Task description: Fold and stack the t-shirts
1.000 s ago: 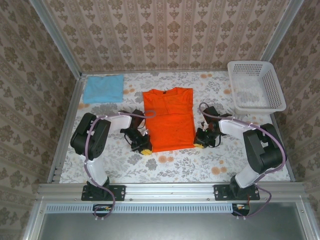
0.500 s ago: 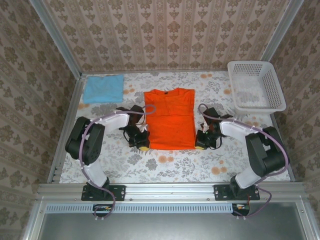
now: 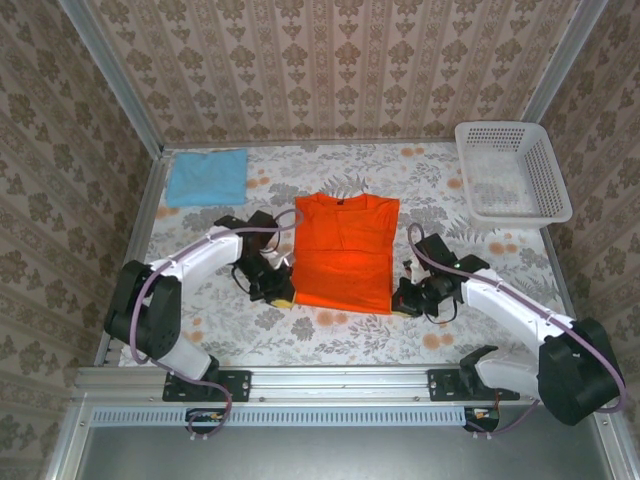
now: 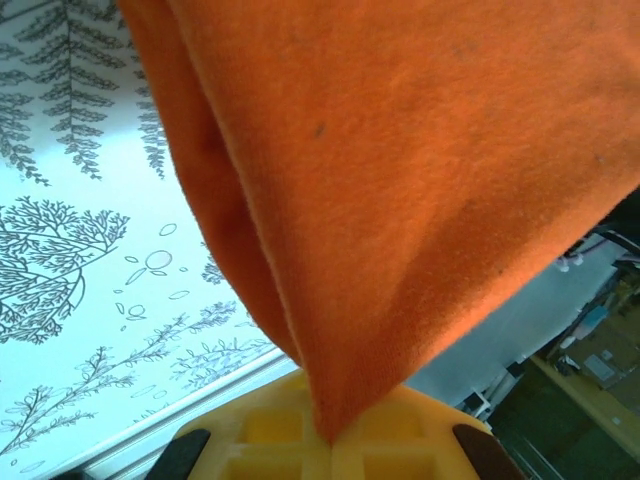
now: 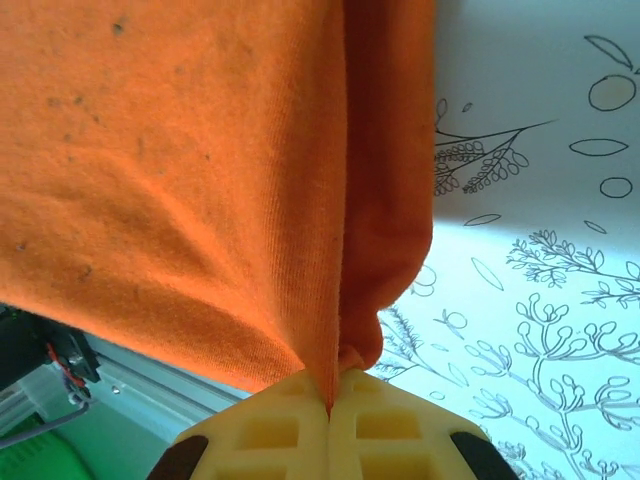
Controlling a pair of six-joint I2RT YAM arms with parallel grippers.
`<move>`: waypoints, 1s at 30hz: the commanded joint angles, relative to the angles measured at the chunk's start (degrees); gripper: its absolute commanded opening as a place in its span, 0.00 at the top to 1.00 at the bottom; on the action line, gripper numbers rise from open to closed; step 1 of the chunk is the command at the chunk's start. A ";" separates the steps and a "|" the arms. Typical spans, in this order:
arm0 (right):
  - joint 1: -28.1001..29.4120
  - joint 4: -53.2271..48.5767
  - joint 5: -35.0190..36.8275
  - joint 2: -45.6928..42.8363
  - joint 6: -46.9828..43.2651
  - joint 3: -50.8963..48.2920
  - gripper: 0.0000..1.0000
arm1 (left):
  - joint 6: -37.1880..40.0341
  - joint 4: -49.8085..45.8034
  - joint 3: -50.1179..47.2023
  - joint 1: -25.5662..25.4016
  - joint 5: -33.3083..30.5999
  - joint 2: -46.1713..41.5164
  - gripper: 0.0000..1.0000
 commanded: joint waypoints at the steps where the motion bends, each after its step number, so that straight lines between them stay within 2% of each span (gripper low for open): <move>1: -2.97 -1.10 0.49 0.43 1.46 5.68 1.00 | 2.30 -2.64 6.67 2.26 4.14 0.97 1.00; 8: -8.83 0.22 -1.80 11.84 3.57 20.45 1.00 | 0.27 0.49 21.66 7.13 7.37 9.49 1.00; 15: -12.69 -2.35 -2.75 30.71 5.31 38.31 1.00 | -5.89 8.68 34.70 9.92 11.13 22.30 1.00; 21: -15.31 -5.22 -2.41 46.51 8.16 55.63 1.00 | -10.73 12.31 50.03 11.76 10.10 36.45 1.00; 24: -16.60 -7.70 -2.41 55.59 9.97 65.43 1.00 | -16.24 14.59 55.64 12.94 6.23 42.83 0.99; 25: -17.01 -8.59 -1.77 58.72 10.36 68.78 0.96 | -18.35 16.24 57.39 13.39 5.57 44.90 0.98; 26: -17.43 -10.38 -1.11 61.53 10.61 72.38 0.89 | -19.98 16.56 59.17 13.84 4.36 46.66 0.96; 27: -17.93 -12.81 -0.32 64.55 10.77 77.02 0.78 | -21.60 16.39 61.18 14.30 2.69 48.69 0.83; 30: -19.02 -18.86 2.69 70.56 9.84 87.90 0.61 | -24.08 15.88 66.05 15.97 -0.39 52.34 0.68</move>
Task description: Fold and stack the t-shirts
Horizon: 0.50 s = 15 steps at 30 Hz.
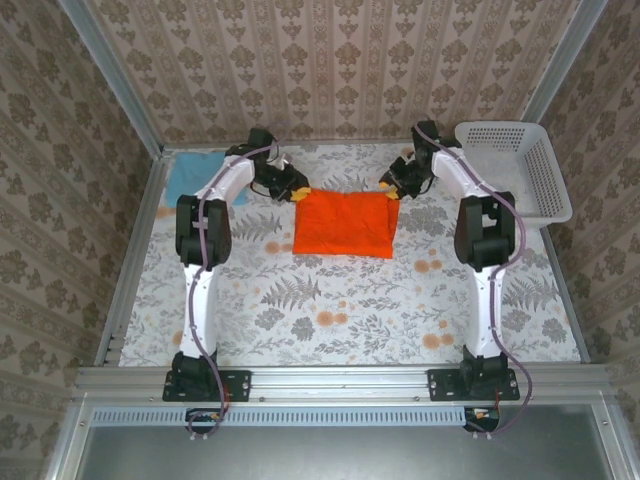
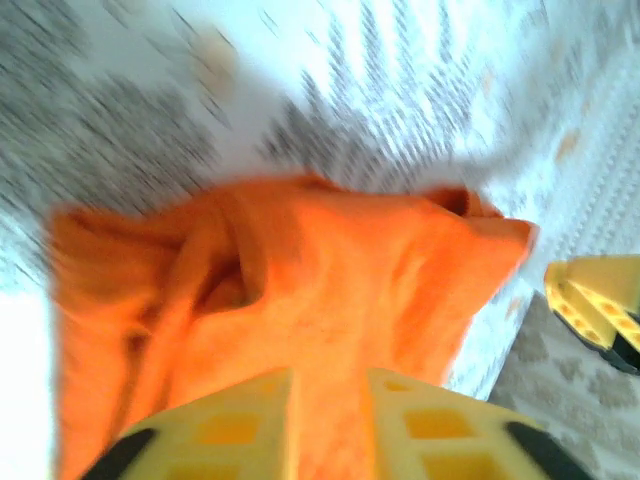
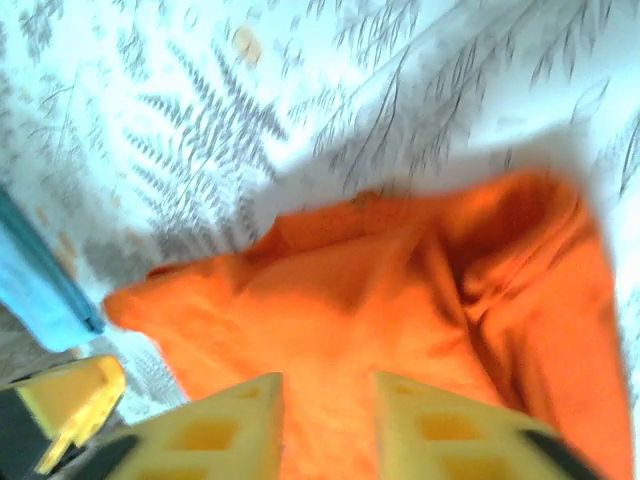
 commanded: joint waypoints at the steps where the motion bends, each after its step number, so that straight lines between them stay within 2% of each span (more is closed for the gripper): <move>1: -1.17 -10.62 4.10 3.83 0.53 9.17 0.56 | -5.92 0.22 5.57 2.12 -5.02 1.77 0.57; 2: -1.47 -11.43 4.82 3.74 0.47 9.72 0.55 | -5.66 -0.01 6.46 2.36 -7.08 1.49 0.47; 3: -1.62 -12.09 5.74 2.98 0.38 9.31 0.54 | -4.86 -0.21 7.30 2.51 -7.84 0.92 0.45; 5: -1.56 -10.97 7.22 -0.55 -0.31 5.47 0.54 | -2.55 -1.42 8.10 2.27 -9.03 -0.82 0.45; 8: -0.17 -2.02 5.07 -9.22 -0.96 -7.05 0.59 | 1.74 -2.97 6.21 0.95 -8.80 -4.70 0.48; 10: 1.41 4.12 1.36 -14.23 -1.60 -15.46 0.64 | 4.94 -3.46 3.28 -0.92 -7.23 -7.27 0.51; 15: 5.90 10.61 -5.50 -19.71 -2.21 -29.38 0.75 | 13.65 -8.07 -2.23 -6.37 -0.08 -8.70 0.56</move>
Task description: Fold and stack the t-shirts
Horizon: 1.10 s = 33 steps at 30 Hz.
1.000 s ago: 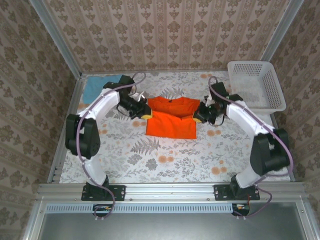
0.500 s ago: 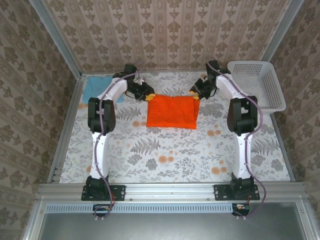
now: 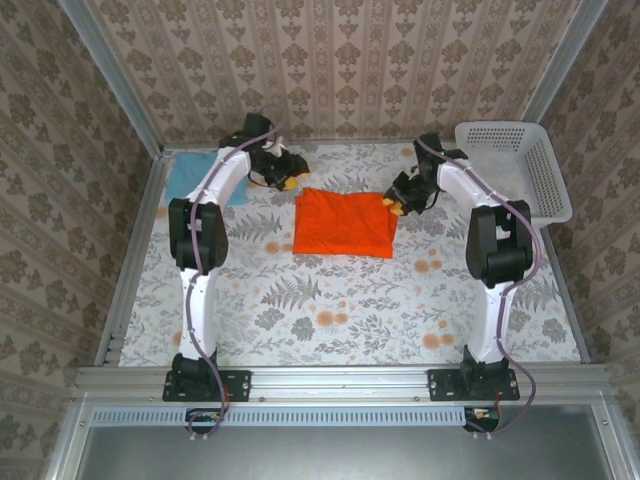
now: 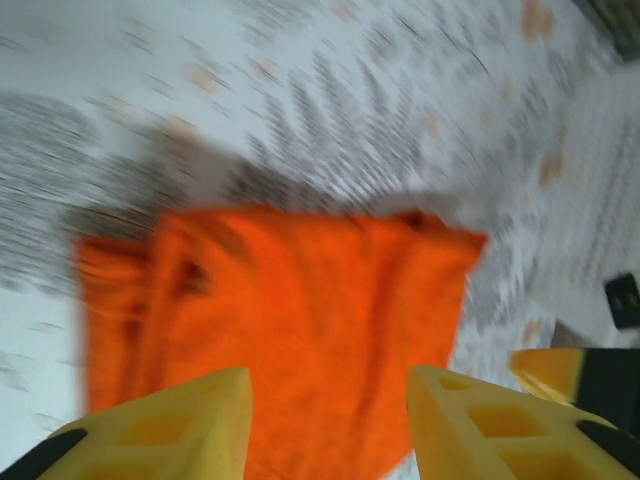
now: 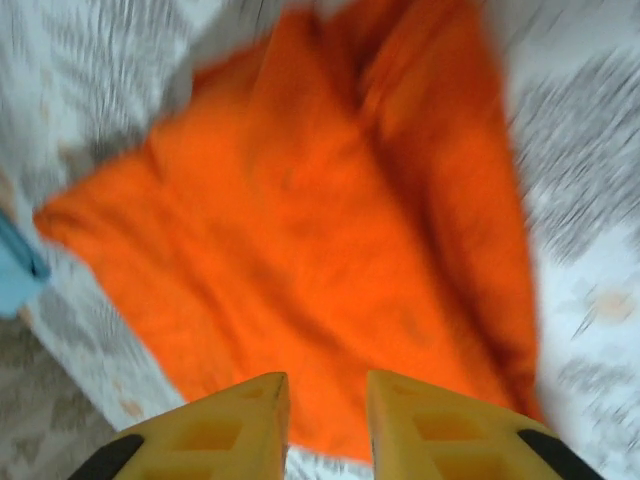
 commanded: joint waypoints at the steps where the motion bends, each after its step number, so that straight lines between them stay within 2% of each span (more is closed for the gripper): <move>1: 3.44 5.86 -5.43 -2.83 -1.25 -6.78 0.76 | 8.77 -5.74 -4.19 -4.31 5.16 -1.27 0.57; 3: 4.79 7.22 -5.28 -3.22 -0.76 -10.19 0.77 | 10.68 -5.92 -7.49 -5.69 6.05 -1.42 0.58; 7: 4.96 8.72 -4.97 -3.02 0.42 -16.30 0.79 | 14.08 -6.74 -14.47 -6.38 3.29 -0.95 0.58; 14: 2.96 4.44 -0.37 -1.16 -3.44 -23.14 0.79 | 17.40 -5.62 -27.96 -6.56 -8.15 -2.61 0.60; 19: 2.76 6.48 -0.60 -3.52 -3.75 -30.50 0.79 | 18.24 -2.09 -39.53 -7.12 -8.21 -8.83 0.60; 23: 2.90 9.18 -2.79 -8.10 -4.32 -34.43 0.77 | 17.63 -0.33 -45.91 -7.76 -5.54 -14.39 0.60; 26: 3.37 14.08 -5.72 -14.16 -4.29 -36.52 0.70 | 16.16 -1.21 -45.44 -7.52 -5.32 -19.40 0.50; 29: 3.33 19.74 -7.59 -19.60 -3.54 -36.28 0.60 | 15.00 -3.19 -39.68 -6.28 -5.31 -21.43 0.39; 33: 3.12 20.67 -3.63 -18.48 -4.88 -29.76 0.51 | 14.51 -4.26 -31.08 -3.41 -5.63 -19.88 0.27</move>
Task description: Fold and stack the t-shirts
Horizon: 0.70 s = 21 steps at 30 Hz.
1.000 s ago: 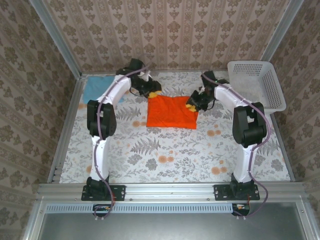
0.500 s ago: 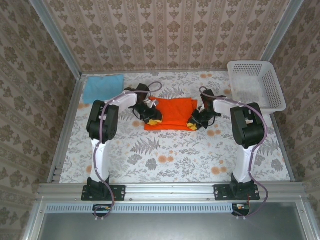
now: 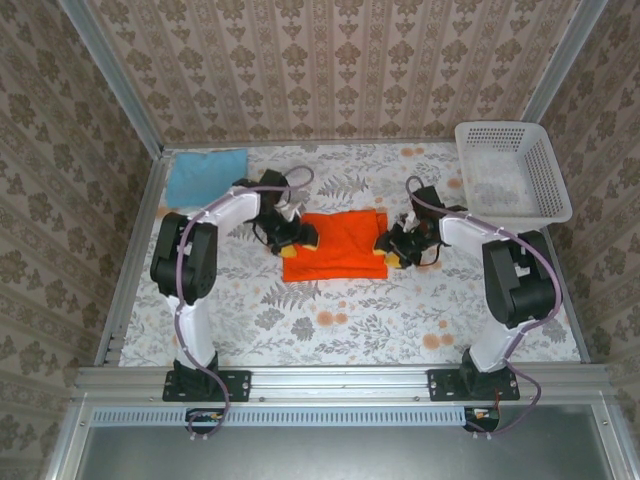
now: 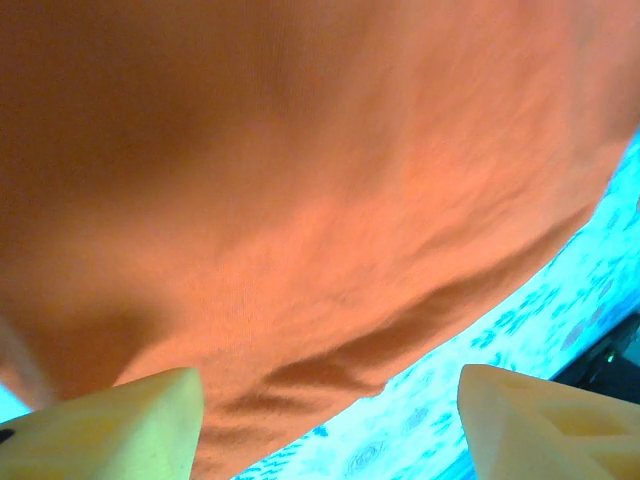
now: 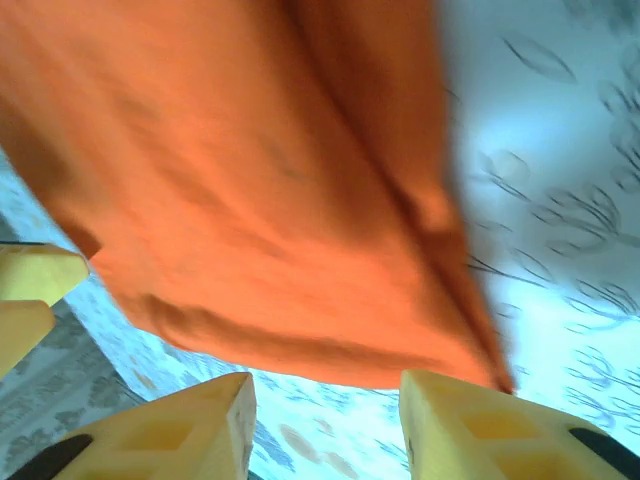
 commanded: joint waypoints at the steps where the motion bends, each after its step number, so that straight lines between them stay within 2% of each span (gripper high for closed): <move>1: -0.35 3.12 5.13 1.17 -2.25 6.89 0.48 | -0.36 -1.81 7.44 3.12 -2.10 0.37 0.27; 4: -0.30 3.34 9.69 6.24 -4.80 13.44 0.44 | 0.25 -2.11 13.88 5.66 -2.72 5.42 0.26; 8: -0.30 1.79 13.08 13.99 -8.97 22.40 0.43 | 1.13 -3.70 22.75 7.15 -2.73 13.23 0.29; 13: -0.15 -4.79 17.08 22.31 -14.00 33.61 0.48 | 3.03 -7.46 31.20 6.90 -4.83 20.56 0.30; 16: 0.04 -5.66 17.03 24.28 -13.92 35.50 0.52 | 3.87 -7.69 31.88 6.99 -4.84 22.39 0.32; 18: 0.36 -6.17 16.96 25.43 -14.00 36.51 0.55 | 4.02 -7.99 32.07 7.09 -4.50 23.44 0.38; 21: 0.85 -7.36 16.46 26.96 -14.30 37.91 0.63 | 4.13 -7.90 31.51 7.16 -4.49 24.04 0.53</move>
